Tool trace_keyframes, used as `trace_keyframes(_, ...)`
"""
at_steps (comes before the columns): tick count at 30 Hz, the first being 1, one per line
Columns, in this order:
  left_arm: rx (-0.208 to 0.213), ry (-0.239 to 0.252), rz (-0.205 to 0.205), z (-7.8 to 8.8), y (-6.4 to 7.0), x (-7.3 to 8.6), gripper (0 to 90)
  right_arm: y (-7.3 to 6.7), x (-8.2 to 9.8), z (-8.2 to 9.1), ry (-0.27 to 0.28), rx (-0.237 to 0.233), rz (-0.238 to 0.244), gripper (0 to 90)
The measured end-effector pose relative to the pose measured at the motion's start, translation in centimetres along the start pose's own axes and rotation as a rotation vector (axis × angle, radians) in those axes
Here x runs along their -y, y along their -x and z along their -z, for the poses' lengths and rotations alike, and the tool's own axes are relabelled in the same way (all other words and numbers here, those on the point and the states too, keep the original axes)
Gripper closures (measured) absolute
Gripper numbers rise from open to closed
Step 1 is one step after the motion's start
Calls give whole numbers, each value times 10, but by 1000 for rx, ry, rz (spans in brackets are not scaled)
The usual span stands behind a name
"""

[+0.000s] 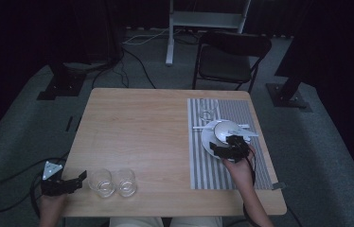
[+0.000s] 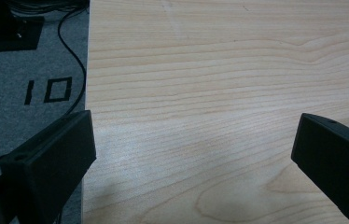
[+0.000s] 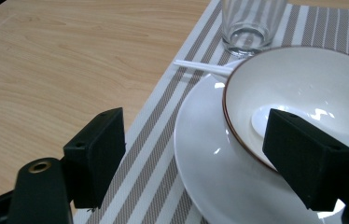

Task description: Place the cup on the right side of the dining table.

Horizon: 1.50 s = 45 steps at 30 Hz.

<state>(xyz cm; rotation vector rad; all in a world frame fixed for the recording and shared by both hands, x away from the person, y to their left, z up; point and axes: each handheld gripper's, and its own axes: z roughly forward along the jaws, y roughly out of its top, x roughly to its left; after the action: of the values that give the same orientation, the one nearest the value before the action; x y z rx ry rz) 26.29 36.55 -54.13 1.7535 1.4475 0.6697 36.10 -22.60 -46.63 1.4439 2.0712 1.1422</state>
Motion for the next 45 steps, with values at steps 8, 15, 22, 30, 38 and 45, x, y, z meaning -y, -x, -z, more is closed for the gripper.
trace_keyframes(8,0,0,-1,0,0,0,2,7,26,15,9,15,-18,204)
trace_keyframes(15,0,1,-2,0,0,0,2,12,45,24,11,12,-29,204)
trace_keyframes(22,0,0,-4,0,0,0,2,20,62,35,8,31,-40,204)
trace_keyframes(30,2,-2,-6,0,0,0,2,26,80,45,-4,53,-66,204)
trace_keyframes(38,3,-3,-8,0,1,0,2,35,93,57,3,70,-106,204)
trace_keyframes(45,3,-3,-8,0,1,0,2,41,107,64,-10,85,-136,204)
